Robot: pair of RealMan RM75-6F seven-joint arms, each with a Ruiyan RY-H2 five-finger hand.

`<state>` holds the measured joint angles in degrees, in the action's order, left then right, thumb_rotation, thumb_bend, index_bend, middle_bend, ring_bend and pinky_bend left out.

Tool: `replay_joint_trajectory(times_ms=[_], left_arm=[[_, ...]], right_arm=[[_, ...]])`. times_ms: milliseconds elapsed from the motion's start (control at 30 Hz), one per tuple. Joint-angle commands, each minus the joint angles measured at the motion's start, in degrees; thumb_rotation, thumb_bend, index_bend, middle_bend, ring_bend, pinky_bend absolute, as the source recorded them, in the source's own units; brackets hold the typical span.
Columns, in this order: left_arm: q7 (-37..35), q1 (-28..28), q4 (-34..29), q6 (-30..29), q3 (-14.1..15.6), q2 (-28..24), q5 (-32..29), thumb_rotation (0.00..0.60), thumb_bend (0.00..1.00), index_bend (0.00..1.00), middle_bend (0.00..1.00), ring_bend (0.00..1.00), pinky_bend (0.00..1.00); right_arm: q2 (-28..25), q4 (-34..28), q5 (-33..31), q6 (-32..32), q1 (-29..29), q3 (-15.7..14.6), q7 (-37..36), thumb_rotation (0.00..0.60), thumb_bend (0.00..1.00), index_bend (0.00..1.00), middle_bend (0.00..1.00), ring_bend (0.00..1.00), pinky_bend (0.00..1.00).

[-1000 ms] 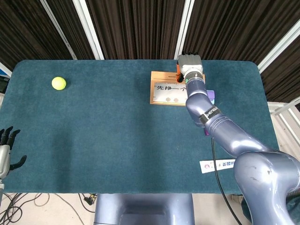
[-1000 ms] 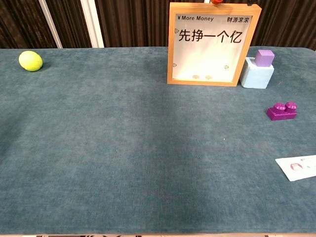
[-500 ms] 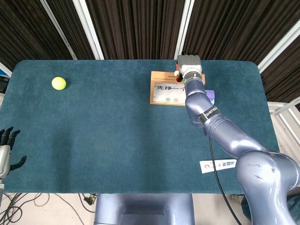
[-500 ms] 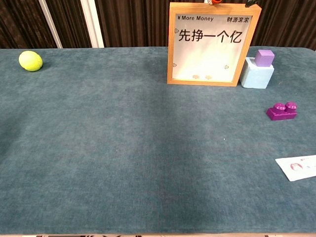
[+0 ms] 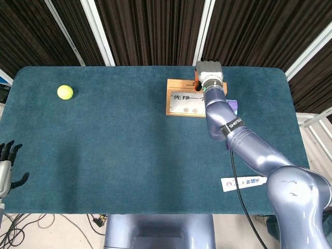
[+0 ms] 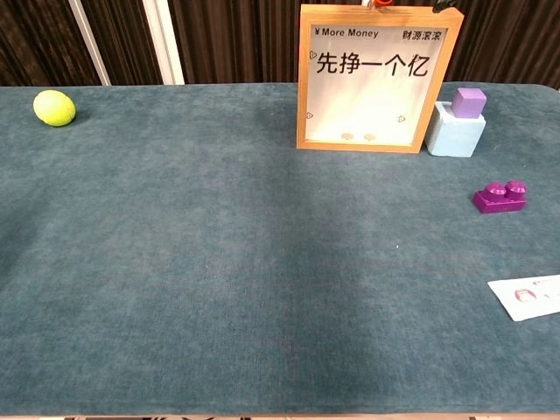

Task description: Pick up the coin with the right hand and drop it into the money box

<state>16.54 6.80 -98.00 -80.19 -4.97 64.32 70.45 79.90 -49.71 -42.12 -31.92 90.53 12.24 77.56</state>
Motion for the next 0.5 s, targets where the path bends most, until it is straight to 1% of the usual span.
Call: replay_joint_trajectory(times_ms=[33, 400, 467, 500], left_arm=[[0.0, 0.0, 0.0, 0.0, 0.0, 0.0, 0.0, 0.6, 0.25, 0.15, 0.03, 0.0, 0.0], [0.1, 0.0, -0.1, 0.0, 0.1, 0.0, 0.0, 0.6, 0.25, 0.15, 0.03, 0.0, 0.0], [0.2, 0.0, -0.1, -0.1, 0.1, 0.0, 0.0, 0.6, 0.25, 0.15, 0.03, 0.0, 0.0], [0.2, 0.0, 0.0, -0.1, 0.1, 0.0, -0.1, 0.6, 0.25, 0.15, 0.03, 0.0, 0.0]], right_arm=[[-0.4, -0.5, 0.2, -0.5, -0.4, 1.2, 0.7, 0.6, 0.51, 0.45, 0.0, 0.0, 0.0], [-1.9, -3.3, 0.2, -2.2, -2.2, 6.1, 3.7, 0.6, 0.51, 0.34, 0.0, 0.0, 0.0], [-2.5, -4.0, 1.6, -1.8, -2.6, 7.1, 3.4, 0.6, 0.51, 0.33, 0.0, 0.0, 0.0], [-2.9, -4.5, 3.6, -1.7, -2.7, 7.5, 2.9, 0.6, 0.51, 0.33, 0.0, 0.0, 0.0]])
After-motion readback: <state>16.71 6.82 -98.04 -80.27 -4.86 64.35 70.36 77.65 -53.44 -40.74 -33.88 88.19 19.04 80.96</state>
